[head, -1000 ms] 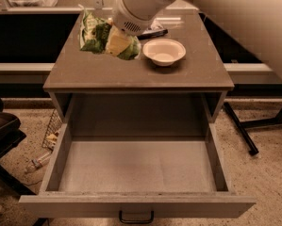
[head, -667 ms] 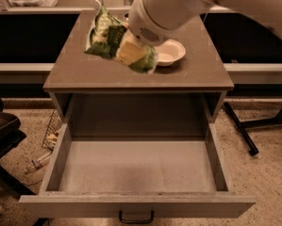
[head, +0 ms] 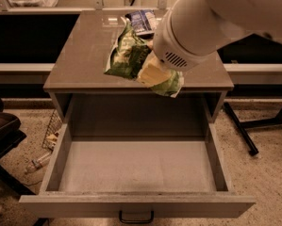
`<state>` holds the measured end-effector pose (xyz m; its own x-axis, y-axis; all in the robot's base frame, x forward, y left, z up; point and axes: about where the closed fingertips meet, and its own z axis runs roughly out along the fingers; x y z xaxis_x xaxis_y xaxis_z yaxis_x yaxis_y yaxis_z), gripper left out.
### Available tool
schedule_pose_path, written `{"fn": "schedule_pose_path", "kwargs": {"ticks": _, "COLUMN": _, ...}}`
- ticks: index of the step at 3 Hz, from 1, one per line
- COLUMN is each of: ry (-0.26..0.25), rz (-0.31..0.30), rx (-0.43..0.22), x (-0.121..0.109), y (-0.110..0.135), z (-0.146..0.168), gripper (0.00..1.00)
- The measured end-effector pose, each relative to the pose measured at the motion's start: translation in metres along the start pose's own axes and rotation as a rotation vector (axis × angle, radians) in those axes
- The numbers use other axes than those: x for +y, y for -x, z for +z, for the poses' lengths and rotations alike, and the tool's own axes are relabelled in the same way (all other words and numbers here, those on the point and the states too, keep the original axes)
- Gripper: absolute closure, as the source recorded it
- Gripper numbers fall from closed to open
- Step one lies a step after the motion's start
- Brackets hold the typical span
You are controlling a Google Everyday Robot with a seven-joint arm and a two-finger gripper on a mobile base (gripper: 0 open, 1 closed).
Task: Place green jalapeno chip bag into top drawer
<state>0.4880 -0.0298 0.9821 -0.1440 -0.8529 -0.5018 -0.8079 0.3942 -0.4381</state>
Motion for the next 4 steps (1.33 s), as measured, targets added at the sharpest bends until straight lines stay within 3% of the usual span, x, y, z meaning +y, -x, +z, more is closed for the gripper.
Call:
{"fn": "schedule_pose_path", "kwargs": {"ticks": 1, "ry": 0.017, "rz": 0.004, "rx": 0.001, "x": 0.004, "y": 0.003, "z": 0.007, "gripper": 1.00}}
{"fn": "schedule_pose_path", "kwargs": {"ticks": 3, "ry": 0.256, "rz": 0.141, "rx": 0.010, "x": 0.092, "y": -0.060, "z": 0.118, "gripper": 1.00}}
{"fn": "schedule_pose_path", "kwargs": {"ticks": 4, "ry": 0.341, "rz": 0.197, "rx": -0.025, "x": 0.127, "y": -0.089, "z": 0.162, "gripper": 1.00}}
